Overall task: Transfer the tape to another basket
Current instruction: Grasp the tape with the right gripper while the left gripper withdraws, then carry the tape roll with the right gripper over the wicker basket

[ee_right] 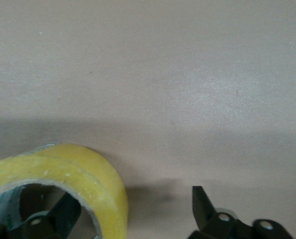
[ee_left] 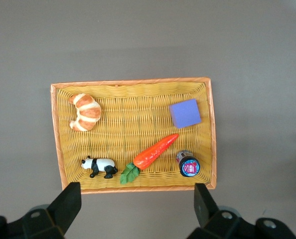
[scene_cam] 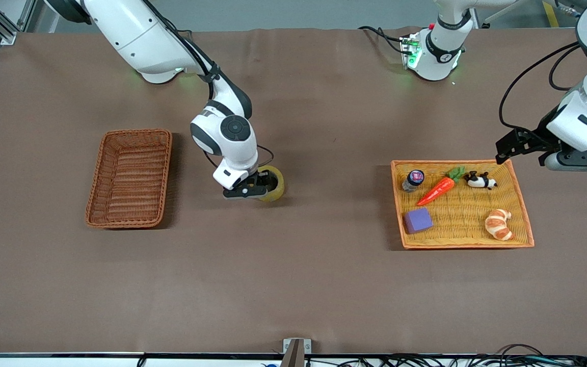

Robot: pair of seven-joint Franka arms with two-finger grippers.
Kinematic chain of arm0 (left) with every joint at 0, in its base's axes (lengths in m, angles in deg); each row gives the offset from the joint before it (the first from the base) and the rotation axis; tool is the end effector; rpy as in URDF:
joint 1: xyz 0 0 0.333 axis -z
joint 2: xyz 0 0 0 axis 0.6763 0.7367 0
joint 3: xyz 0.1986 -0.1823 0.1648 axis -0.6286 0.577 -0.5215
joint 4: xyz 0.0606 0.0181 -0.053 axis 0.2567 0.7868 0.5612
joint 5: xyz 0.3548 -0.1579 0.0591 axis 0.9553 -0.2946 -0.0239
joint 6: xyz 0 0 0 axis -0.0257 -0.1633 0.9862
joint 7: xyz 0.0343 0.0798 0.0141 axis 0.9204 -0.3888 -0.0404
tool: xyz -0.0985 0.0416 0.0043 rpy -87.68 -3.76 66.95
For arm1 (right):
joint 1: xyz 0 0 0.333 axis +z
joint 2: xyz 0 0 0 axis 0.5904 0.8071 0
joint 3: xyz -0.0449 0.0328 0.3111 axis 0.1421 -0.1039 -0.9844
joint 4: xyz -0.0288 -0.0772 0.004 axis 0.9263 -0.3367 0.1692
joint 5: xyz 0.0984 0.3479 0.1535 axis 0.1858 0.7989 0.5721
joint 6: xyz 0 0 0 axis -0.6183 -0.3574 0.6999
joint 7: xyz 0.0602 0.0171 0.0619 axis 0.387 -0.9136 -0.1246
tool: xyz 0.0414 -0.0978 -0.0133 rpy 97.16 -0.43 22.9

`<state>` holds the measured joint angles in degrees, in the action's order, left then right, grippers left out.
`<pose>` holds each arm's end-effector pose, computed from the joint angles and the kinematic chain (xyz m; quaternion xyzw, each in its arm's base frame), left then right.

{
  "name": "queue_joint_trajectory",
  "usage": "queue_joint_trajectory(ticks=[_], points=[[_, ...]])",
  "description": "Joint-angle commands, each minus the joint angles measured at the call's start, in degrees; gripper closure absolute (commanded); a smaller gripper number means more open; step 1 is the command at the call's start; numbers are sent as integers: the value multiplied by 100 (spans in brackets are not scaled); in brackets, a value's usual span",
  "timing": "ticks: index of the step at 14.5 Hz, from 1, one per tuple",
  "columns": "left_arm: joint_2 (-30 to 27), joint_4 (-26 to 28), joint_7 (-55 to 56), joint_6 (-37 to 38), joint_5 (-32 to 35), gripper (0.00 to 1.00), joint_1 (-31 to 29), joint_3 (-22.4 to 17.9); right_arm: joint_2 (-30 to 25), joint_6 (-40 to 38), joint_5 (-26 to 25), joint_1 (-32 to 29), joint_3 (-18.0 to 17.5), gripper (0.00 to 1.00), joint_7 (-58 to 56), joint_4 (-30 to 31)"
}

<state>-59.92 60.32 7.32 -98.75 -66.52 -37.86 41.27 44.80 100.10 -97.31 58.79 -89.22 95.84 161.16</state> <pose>0.5621 -0.0493 0.5685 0.9987 -0.0237 0.0421 0.0131 0.4988 0.3822 0.1870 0.9966 0.0474 0.0558 0.0379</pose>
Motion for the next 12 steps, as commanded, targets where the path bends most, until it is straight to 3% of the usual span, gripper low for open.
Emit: queue_joint_trajectory(ticks=[1, 3, 7, 10, 12], points=[[-164, 49, 26, 17, -25, 0, 40, 3, -4, -19, -236, -20, -45, 51, 239, 6], [-199, 14, 26, 78, -16, 0, 32, 12, -12, -45, -210, -37, -62, 96, 274, -3], [-129, -232, 44, 96, -16, 0, 40, -5, -74, -194, -175, -151, -185, 100, 309, -108], [-129, -224, -9, 175, -7, 0, 32, 3, -214, -1097, -26, -790, -895, 100, 292, -503], [-112, -224, -35, 350, -7, 0, 41, 12, -555, -1442, 307, -1065, -1047, 100, 126, -557]])
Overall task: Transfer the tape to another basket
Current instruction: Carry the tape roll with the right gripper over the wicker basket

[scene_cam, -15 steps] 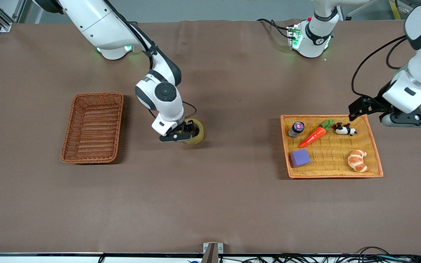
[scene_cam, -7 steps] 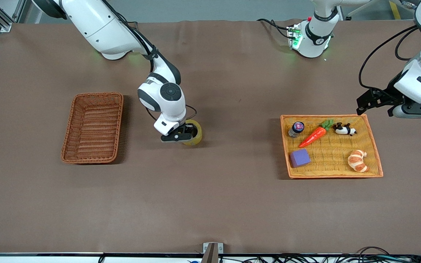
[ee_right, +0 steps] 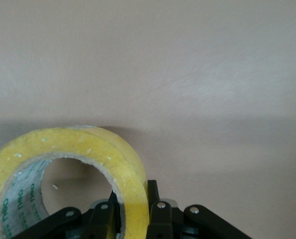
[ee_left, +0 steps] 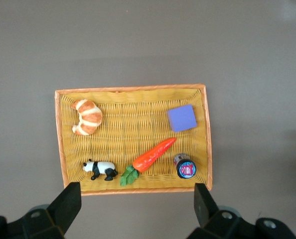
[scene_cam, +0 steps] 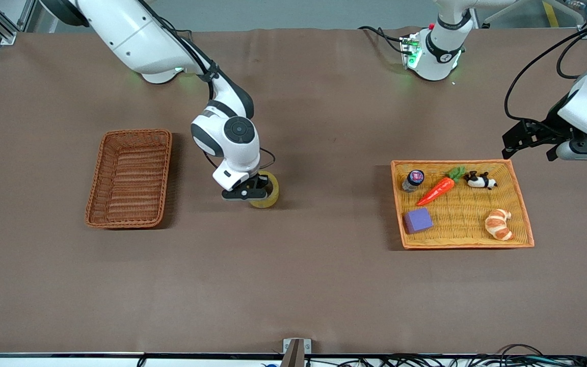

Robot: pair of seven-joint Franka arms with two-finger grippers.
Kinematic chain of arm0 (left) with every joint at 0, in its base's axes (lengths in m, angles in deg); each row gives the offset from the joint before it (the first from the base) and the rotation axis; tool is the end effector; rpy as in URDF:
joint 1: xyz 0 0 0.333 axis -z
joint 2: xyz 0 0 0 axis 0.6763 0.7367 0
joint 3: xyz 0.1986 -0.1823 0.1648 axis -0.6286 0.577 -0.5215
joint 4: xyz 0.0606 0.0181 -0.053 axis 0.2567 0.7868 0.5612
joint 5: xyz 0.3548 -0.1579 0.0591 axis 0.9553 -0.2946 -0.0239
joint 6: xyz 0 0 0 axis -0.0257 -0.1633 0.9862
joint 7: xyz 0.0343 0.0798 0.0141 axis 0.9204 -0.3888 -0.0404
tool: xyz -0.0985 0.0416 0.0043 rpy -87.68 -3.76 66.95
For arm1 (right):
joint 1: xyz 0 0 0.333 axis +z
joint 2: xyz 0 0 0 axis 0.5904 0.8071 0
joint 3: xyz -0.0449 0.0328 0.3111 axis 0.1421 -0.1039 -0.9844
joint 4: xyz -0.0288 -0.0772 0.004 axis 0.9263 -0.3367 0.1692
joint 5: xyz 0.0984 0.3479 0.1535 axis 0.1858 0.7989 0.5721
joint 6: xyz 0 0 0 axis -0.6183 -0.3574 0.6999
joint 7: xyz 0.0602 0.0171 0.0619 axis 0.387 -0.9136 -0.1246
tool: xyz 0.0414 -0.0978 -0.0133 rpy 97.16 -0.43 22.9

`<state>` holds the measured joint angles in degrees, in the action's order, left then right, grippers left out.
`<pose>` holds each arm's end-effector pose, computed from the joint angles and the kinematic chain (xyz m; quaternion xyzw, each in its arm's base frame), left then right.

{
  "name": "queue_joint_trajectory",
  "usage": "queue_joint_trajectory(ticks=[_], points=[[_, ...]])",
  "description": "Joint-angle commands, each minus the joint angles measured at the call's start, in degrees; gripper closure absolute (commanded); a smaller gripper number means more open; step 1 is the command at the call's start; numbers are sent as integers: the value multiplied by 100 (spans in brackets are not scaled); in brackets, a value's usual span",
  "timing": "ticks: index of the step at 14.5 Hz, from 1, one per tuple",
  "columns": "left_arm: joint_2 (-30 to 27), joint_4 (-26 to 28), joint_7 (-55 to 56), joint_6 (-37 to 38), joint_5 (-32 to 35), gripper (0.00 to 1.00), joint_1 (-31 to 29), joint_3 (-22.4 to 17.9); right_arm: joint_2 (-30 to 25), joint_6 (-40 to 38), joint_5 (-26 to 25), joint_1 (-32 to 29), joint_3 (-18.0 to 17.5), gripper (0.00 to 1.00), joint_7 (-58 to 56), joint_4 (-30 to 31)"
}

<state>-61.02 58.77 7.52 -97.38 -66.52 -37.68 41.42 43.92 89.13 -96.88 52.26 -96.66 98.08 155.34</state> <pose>0.5567 -0.0522 0.5902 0.9982 -0.0252 0.0532 0.0140 0.5228 0.3840 0.2338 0.9982 0.0021 0.0351 0.0482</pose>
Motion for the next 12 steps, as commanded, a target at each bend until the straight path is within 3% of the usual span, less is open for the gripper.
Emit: queue_joint_trajectory(ticks=[1, 5, 8, 12], points=[[8, -78, 23, 223, -16, 0, 40, -3, -713, -503, 571, -439, -216, 100, -430, 33], [69, -263, 15, 232, -16, 0, 75, 14, -1768, -1215, 1653, -430, 1003, 100, -2327, 252], [253, -500, 14, 232, -7, 0, 66, 5, -2217, -1313, 1672, -439, 2040, 100, -3883, 682], [236, -535, 24, 232, -7, 0, 57, 5, -2586, -788, 1690, -448, 2991, 100, -5255, 1454]])
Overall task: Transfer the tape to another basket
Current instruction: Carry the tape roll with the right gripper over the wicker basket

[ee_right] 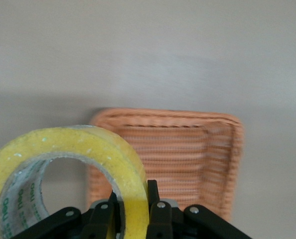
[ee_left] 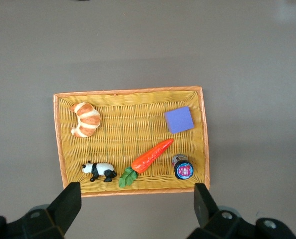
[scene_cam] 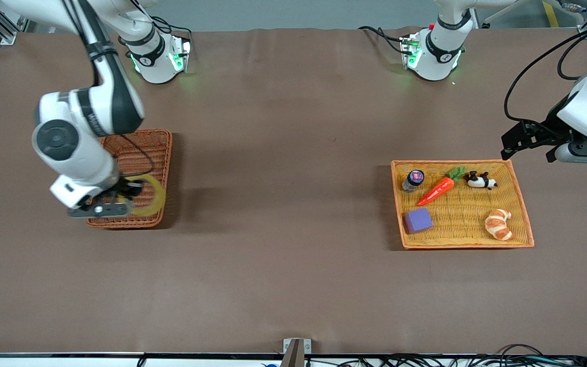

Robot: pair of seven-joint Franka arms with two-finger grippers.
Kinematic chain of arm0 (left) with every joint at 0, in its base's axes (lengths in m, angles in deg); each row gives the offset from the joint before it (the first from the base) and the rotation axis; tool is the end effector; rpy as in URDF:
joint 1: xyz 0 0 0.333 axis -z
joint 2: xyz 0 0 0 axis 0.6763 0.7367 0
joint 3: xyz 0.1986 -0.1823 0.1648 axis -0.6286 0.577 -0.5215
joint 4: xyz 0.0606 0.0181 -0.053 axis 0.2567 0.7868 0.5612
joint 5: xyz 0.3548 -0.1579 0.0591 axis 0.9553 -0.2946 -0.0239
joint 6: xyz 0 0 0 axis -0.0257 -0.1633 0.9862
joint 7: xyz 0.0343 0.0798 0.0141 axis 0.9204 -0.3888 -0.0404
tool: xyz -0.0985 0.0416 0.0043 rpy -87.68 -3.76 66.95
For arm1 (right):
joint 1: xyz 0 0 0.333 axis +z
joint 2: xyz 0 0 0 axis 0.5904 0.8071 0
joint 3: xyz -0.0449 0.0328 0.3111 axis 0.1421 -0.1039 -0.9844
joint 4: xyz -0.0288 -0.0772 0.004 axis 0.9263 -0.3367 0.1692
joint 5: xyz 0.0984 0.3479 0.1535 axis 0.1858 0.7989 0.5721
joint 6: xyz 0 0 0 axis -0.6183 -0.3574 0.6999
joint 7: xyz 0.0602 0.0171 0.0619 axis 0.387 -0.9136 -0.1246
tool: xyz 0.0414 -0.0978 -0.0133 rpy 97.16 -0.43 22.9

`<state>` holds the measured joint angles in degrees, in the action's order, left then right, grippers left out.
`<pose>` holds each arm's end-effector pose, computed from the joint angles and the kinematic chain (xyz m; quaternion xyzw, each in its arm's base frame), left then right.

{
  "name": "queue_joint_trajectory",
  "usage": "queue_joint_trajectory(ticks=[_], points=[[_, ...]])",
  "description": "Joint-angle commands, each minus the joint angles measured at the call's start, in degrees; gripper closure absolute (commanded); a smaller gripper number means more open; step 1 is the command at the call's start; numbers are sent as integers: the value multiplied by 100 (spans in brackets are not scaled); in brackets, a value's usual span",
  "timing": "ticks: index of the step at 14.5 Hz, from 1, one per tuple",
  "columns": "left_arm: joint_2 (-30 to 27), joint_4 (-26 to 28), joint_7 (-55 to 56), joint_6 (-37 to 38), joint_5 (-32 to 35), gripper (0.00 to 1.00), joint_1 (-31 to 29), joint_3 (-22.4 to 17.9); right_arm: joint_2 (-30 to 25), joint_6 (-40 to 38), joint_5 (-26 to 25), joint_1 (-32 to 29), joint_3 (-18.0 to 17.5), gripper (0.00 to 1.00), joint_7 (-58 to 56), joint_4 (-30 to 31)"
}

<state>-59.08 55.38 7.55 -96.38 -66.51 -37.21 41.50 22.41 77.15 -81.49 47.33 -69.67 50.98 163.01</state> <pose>0.5667 -0.0585 0.5984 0.9978 -0.0300 0.0570 0.0146 0.5924 0.0628 0.3700 0.9940 0.0557 -0.0180 0.0921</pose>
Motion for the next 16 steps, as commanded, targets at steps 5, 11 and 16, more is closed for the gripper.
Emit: queue_joint_trajectory(ticks=[5, 11, 16], points=[[-19, -231, 82, 176, -7, 0, -16, 42, -910, 1482, 160, 46, 970, 100, -1472, 1971], [-19, -249, 364, 299, -7, 0, 1, 59, -613, 3759, 169, -25, 1014, 98, -1463, 3256], [-28, -249, 373, 325, -7, 0, -7, 59, -261, 3997, 160, -86, 1023, 83, -1480, 3257]])
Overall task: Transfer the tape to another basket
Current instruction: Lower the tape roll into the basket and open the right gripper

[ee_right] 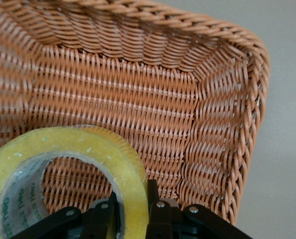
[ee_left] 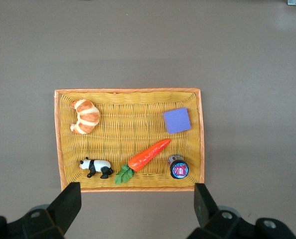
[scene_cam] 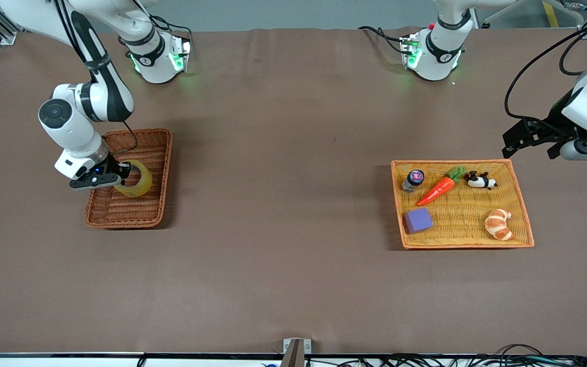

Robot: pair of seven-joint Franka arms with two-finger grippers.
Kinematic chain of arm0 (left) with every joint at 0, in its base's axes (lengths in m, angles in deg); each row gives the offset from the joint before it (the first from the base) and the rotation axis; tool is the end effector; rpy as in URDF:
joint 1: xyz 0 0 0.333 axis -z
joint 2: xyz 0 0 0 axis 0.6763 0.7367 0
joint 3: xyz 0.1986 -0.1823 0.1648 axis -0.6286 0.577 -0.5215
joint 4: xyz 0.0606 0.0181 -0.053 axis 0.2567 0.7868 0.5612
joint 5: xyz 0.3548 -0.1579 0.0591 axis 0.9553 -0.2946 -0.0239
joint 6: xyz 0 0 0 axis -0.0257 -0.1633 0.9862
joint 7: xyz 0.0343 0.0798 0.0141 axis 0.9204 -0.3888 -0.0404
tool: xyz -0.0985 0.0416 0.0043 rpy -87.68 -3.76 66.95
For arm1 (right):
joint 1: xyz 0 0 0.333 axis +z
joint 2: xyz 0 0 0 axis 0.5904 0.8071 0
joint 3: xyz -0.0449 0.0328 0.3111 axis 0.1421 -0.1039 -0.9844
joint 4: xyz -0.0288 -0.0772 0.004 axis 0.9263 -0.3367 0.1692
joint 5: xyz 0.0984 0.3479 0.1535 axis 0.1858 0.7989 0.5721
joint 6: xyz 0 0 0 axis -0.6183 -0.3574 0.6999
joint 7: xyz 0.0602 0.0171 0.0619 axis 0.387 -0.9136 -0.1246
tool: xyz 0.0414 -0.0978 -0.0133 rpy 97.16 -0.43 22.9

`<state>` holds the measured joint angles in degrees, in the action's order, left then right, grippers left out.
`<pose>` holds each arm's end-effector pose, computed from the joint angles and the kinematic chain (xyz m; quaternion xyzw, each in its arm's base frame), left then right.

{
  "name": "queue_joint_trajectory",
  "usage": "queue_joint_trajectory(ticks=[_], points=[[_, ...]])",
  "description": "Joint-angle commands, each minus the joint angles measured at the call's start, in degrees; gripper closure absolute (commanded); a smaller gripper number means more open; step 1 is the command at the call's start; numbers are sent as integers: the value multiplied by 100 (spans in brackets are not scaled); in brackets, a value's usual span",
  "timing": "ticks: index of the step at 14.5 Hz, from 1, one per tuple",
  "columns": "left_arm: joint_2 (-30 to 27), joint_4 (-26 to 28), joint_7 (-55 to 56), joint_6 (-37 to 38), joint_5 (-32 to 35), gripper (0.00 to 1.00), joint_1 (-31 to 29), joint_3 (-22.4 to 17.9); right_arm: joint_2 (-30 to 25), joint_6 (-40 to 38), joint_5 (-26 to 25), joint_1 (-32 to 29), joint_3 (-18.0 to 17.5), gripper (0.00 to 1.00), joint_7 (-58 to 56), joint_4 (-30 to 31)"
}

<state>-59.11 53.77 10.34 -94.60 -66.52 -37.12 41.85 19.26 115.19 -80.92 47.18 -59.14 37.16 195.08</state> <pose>0.5644 -0.0628 0.6093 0.9983 -0.0098 0.0554 0.0162 0.4797 -0.0276 0.2340 0.9901 0.1167 0.0459 0.0631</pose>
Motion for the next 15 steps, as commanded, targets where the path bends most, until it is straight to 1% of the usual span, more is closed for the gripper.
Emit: queue_joint_trajectory(ticks=[1, 2, 4, 6, 9, 10, 11, 12, 14, 15], points=[[-26, -88, 93, 164, -7, 0, -16, 33, 150, 307, 103, -80, -30, 68, -98, 41], [-34, -80, 93, 165, -7, 0, -16, 34, 177, 308, 103, -80, -30, 41, -89, 32], [-34, -88, 102, 217, -7, 0, -16, 34, 108, 256, 103, -115, -39, 0, -19, -12], [-34, -79, 102, 252, -7, 0, -16, 34, -50, 221, 103, -237, -74, 0, -27, -187], [-34, -88, 102, 288, -7, 0, -25, 25, -515, 133, 102, -308, -109, 0, -1, -319], [-43, -88, 102, 288, -7, 0, -33, 25, -621, -76, 94, -378, -118, 0, 121, -433], [-69, -80, 102, 331, -7, 0, -33, 25, -718, -322, 94, -440, -171, 0, 261, -582], [-78, -79, 102, 384, -7, 0, -33, 25, -806, -638, 94, -545, -310, 0, 410, -766], [-87, -79, 102, 437, 2, 0, -42, 7, -964, -1602, 102, -756, -688, 0, 779, -1336], [-96, -88, 93, 454, 11, 0, -42, -2, -1009, -2164, 103, -765, -777, 0, 955, -1687]])
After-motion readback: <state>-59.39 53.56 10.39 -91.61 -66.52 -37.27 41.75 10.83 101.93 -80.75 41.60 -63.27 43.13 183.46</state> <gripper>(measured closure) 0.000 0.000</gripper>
